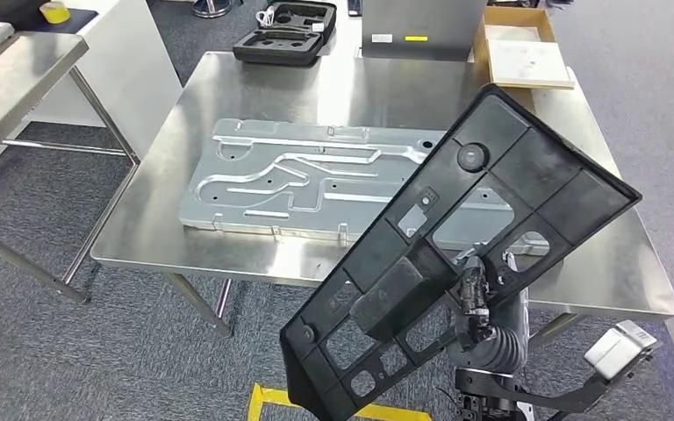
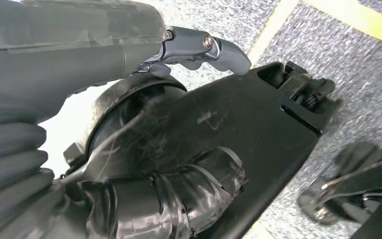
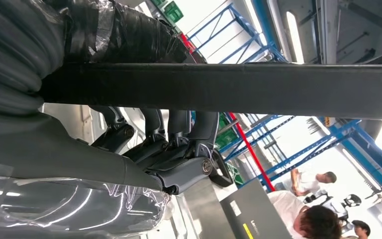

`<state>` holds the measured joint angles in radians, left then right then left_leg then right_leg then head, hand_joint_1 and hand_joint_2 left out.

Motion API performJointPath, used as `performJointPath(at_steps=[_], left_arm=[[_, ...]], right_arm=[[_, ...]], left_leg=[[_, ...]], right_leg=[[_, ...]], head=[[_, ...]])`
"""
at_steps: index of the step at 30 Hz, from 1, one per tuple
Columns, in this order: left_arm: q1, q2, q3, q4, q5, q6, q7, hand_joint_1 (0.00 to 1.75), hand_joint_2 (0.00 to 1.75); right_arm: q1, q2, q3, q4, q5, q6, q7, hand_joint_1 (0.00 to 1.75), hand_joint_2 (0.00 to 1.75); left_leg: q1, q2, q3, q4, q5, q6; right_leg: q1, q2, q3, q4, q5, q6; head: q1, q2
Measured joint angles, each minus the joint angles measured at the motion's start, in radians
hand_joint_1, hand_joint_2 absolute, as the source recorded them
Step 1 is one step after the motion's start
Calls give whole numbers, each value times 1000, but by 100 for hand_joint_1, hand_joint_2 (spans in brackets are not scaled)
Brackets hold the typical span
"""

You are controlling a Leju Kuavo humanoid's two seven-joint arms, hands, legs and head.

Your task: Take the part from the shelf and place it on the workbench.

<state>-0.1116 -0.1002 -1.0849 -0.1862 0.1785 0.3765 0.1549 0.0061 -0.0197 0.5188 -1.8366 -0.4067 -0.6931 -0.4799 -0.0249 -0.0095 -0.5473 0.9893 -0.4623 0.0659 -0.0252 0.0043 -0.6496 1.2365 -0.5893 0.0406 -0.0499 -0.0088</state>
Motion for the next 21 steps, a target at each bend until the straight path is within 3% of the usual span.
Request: performJointPath(at_steps=[2, 4, 6, 8, 10, 12, 14, 15, 17, 18, 20, 21], left_arm=[[1, 0, 0, 0, 1, -1, 0, 0, 175], [-1, 1, 0, 0, 3, -4, 0, 0, 175], [-1, 1, 0, -1, 6, -8, 1, 0, 175], [-1, 1, 0, -1, 8, -10, 1, 0, 175], [-3, 1, 0, -1, 5, -10, 3, 0, 175], [-3, 1, -1, -1, -3, -13, 5, 0, 175], [-4, 1, -4, -1, -13, -17, 6, 0, 175], [-5, 1, -6, -2, -17, -19, 6, 0, 175], [-6, 1, -8, -2, -26, -21, 4, 0, 175], [-5, 1, -9, -1, -30, -19, 0, 0, 175], [-5, 3, -11, -1, -40, -6, -15, 0, 175], [-5, 3, -12, -1, -45, 1, -21, 0, 175]], right_arm=[[0, 0, 0, 1, -5, 0, -5, 171, 175], [1, 0, 0, 3, -13, 0, -16, 171, 175], [2, 0, 0, 4, -18, 0, -25, 171, 175], [0, 0, 0, 3, -19, 1, -32, 171, 175], [-3, 1, 0, 4, -1, 3, -29, 171, 175], [-9, 1, 0, 5, 63, 4, -4, 171, 175], [-25, -1, -3, 6, 156, 3, 43, 171, 175], [-38, -2, -7, 6, 201, 3, 73, 171, 175], [-71, -8, -18, -3, 274, 3, 128, 171, 175], [-91, -14, -23, -10, 303, 3, 152, 171, 175], [-139, -35, -35, -36, 356, 1, 198, 171, 175], [-166, -50, -41, -51, 383, -1, 227, 171, 175]], left_leg=[[9, -2, 9, 19, -26, -15], [13, -3, 7, 40, -47, -32], [12, -4, 8, 46, -56, -44], [14, -2, 2, 65, -60, -52], [19, 2, -48, 151, -74, -62], [21, 3, -130, 272, -110, -68], [22, 3, -180, 314, -120, -66], [21, 3, -180, 286, -97, -60], [14, 4, -150, 168, -6, -45], [7, 4, -136, 116, 23, -36], [-10, 2, -115, 53, 45, -17], [-16, 2, -109, 44, 38, -10]], right_leg=[[-8, 1, 16, -109, 83, 13], [-7, 0, 22, -163, 116, 1], [-2, -1, 23, -162, 114, -24], [-3, 0, 35, -169, 116, -36], [-4, -1, 52, -179, 112, -43], [-1, -2, 68, -186, 103, -48], [3, 1, 87, -188, 90, -50], [5, 3, 99, -189, 82, -50], [6, 8, 123, -191, 65, -49], [5, 11, 134, -193, 58, -47], [2, 15, 142, -196, 51, -38], [1, 15, 146, -192, 55, -32]], head=[[2, 0], [5, 0], [5, 0], [3, 0], [-1, 0], [-3, 0], [-3, 0], [-3, 0], [-3, 0], [-2, 0], [-2, 0], [-2, 0]])
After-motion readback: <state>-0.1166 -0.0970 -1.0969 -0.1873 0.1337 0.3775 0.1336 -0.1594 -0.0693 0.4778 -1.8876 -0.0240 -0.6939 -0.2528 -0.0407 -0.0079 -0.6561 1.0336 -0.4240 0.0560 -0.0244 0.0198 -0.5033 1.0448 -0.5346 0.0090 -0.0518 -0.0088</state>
